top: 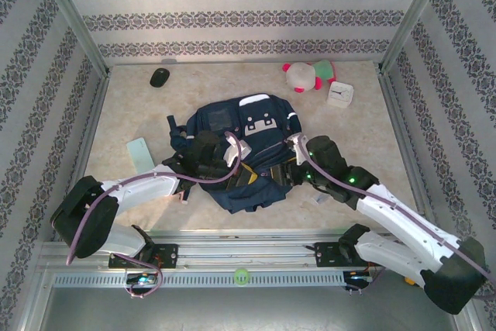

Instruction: Pack books, pencil case, and school supplies into a backpack

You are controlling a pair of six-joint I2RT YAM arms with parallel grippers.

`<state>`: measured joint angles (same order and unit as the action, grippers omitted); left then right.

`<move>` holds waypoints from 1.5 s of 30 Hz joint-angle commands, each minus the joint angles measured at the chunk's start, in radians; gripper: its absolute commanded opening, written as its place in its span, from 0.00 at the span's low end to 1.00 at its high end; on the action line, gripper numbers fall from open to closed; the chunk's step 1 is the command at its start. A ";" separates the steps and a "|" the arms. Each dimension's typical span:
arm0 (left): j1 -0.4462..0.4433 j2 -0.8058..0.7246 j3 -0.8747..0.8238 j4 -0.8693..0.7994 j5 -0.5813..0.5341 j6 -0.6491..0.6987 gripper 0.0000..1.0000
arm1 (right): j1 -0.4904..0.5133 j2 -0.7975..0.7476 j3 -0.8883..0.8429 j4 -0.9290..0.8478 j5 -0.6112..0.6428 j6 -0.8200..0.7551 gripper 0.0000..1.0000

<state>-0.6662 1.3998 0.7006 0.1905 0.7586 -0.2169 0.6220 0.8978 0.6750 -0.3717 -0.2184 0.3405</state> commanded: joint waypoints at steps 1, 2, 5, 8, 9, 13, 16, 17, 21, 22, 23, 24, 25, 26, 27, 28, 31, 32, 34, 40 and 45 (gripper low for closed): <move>0.004 -0.011 -0.003 0.122 0.028 -0.036 0.00 | -0.017 -0.036 -0.029 0.031 -0.131 0.048 0.60; 0.003 -0.011 -0.012 0.152 0.029 -0.052 0.00 | -0.023 -0.038 -0.040 0.029 -0.192 0.069 0.59; 0.004 0.000 -0.033 0.232 0.047 -0.102 0.00 | -0.031 -0.037 -0.072 0.024 -0.291 0.120 0.58; 0.003 0.011 -0.036 0.249 0.053 -0.126 0.00 | -0.033 -0.013 -0.085 0.033 -0.315 0.148 0.58; 0.003 0.012 -0.040 0.253 0.054 -0.131 0.00 | -0.032 0.001 -0.083 0.042 -0.321 0.159 0.57; 0.003 0.009 -0.056 0.289 0.057 -0.150 0.00 | -0.031 0.067 -0.074 0.122 -0.346 0.201 0.57; 0.004 0.008 -0.053 0.285 0.068 -0.147 0.00 | -0.031 0.110 -0.059 0.164 -0.329 0.191 0.57; 0.004 0.010 -0.054 0.286 0.074 -0.147 0.00 | -0.031 0.118 -0.049 0.167 -0.302 0.179 0.57; 0.004 0.009 -0.051 0.267 0.084 -0.137 0.00 | -0.030 0.112 -0.005 0.164 -0.176 0.106 0.58; 0.002 0.005 -0.049 0.255 0.081 -0.132 0.00 | -0.033 0.106 0.005 0.164 -0.158 0.074 0.59; 0.004 0.001 -0.049 0.248 0.079 -0.125 0.00 | -0.033 0.103 0.010 0.166 -0.152 0.051 0.59; 0.004 -0.002 -0.049 0.243 0.075 -0.121 0.00 | -0.036 0.101 0.016 0.163 -0.150 0.033 0.59; 0.004 -0.004 -0.047 0.238 0.074 -0.117 0.00 | -0.040 0.106 0.021 0.164 -0.157 0.019 0.59; 0.004 -0.007 -0.046 0.233 0.074 -0.112 0.00 | -0.046 0.113 0.025 0.163 -0.173 0.010 0.59; 0.004 -0.007 -0.043 0.227 0.073 -0.108 0.00 | -0.050 0.123 0.027 0.165 -0.187 0.006 0.59; 0.004 -0.008 -0.042 0.224 0.075 -0.107 0.00 | -0.054 0.137 0.031 0.165 -0.208 0.002 0.59; 0.003 -0.007 -0.039 0.225 0.077 -0.104 0.00 | -0.056 0.187 0.039 0.165 -0.275 -0.023 0.59; 0.004 -0.007 -0.038 0.229 0.079 -0.102 0.00 | -0.056 0.202 0.043 0.154 -0.293 -0.036 0.59; 0.004 -0.006 -0.035 0.224 0.081 -0.099 0.00 | -0.058 0.217 0.053 0.128 -0.304 -0.068 0.60; 0.003 -0.010 -0.032 0.219 0.089 -0.091 0.00 | -0.105 0.209 0.046 0.116 -0.277 -0.139 0.63; 0.003 -0.018 -0.036 0.236 0.088 -0.094 0.00 | -0.168 0.225 0.041 0.168 -0.348 -0.103 0.72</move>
<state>-0.6655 1.4128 0.6453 0.3458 0.7704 -0.3222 0.4889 1.1126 0.6933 -0.2676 -0.5304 0.2504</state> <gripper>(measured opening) 0.059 0.712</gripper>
